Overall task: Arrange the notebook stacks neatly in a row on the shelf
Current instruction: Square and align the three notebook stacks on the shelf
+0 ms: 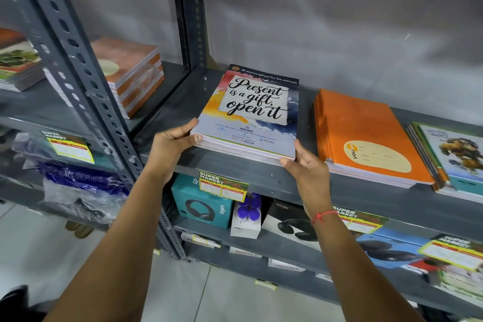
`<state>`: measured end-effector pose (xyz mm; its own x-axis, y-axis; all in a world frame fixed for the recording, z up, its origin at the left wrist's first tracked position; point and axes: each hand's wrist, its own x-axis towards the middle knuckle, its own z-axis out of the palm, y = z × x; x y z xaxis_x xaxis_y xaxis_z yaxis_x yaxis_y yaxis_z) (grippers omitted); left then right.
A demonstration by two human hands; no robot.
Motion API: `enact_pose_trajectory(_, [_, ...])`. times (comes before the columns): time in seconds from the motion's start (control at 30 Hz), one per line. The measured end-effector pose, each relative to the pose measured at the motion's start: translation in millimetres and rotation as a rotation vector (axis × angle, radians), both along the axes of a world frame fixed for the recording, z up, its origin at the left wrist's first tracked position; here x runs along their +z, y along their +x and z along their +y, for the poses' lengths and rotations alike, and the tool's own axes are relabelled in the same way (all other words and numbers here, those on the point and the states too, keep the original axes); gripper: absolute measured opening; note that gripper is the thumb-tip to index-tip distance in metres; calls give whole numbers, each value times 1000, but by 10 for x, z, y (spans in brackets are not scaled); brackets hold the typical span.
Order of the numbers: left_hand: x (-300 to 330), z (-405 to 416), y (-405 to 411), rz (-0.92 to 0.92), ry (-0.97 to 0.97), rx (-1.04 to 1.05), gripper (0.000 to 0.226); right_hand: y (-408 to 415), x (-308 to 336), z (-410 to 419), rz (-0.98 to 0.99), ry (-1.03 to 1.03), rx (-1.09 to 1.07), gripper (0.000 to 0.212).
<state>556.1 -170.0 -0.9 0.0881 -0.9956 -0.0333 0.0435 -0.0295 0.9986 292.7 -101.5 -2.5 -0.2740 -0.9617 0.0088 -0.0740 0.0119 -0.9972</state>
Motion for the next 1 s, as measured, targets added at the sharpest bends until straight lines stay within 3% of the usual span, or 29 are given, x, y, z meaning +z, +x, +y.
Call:
enact_pose_trajectory(0.4, [29, 0, -100, 17, 17, 100, 31, 77, 13, -12, 49, -17, -131, 57])
enact_pose_trajectory(0.63, [-3, 36, -88, 19, -12, 66, 42, 12, 32, 6, -7, 16, -74, 52])
enact_pose_trajectory(1.0, [28, 49, -91, 6, -12, 100, 40, 25, 29, 1, 18, 3, -133, 49])
